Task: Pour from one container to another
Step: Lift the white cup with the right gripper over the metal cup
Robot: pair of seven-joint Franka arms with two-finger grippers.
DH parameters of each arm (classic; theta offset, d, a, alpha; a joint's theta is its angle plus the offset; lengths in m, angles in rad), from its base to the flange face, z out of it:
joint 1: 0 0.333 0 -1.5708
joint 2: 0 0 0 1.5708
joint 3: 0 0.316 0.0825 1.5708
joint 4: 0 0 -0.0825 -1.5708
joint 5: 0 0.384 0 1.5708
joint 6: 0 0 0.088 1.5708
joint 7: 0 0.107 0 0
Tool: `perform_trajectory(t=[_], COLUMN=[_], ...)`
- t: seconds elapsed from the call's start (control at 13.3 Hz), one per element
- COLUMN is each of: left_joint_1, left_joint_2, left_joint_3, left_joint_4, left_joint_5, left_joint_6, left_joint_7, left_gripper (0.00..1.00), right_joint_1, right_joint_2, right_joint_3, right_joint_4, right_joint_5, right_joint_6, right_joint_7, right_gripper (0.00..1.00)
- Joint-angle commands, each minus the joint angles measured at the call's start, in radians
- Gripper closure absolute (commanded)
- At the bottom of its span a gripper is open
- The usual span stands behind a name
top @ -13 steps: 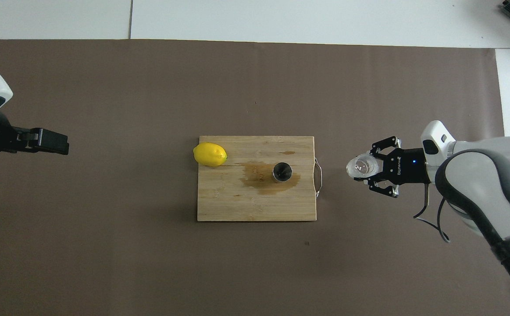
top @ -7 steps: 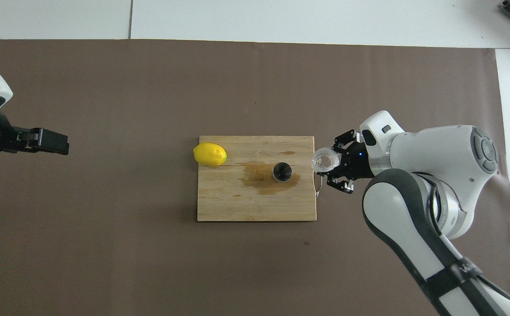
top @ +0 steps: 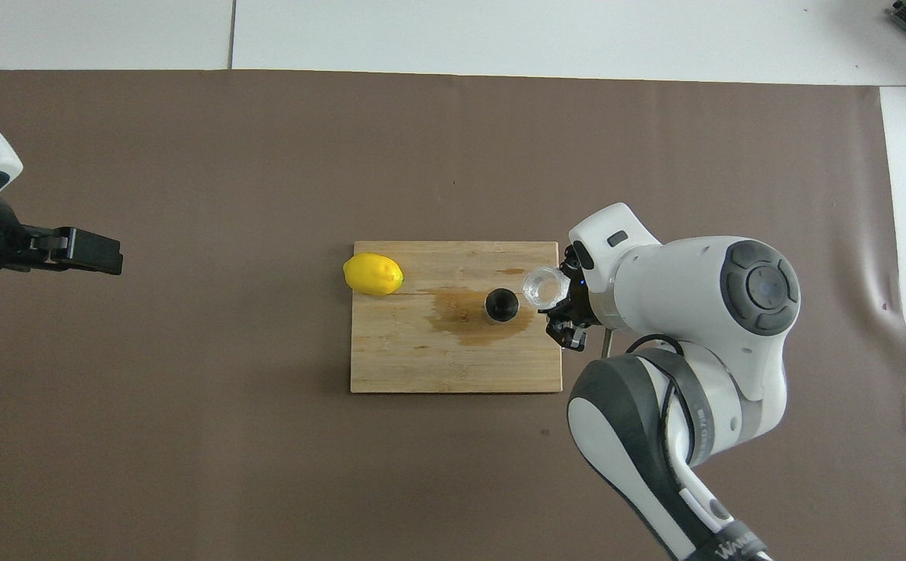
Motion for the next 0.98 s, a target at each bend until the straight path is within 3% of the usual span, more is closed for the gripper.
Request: perform_trajectory(t=[0.0,0.91], left_joint_1=[0.002,0.002], left_joint_2=[-0.017,-0.017], left_joint_3=[0.002,0.002], left_joint_4=[-0.020,-0.020], left_joint_5=[0.005,0.005], left_joint_6=[0.015,0.015], left_joint_7=[0.005,0.005], left_gripper=[0.00,0.00], right_joint_1=[0.015,0.125], right_joint_2=[0.008,0.026], right_joint_3=[-0.001,0.011], right_joint_4=[0.028,0.048], right_joint_5=[-0.156,-0.609], right_joint_6=[0.008,0.011], right_joint_7=[0.100,0.158], right_gripper=[1.00,1.00])
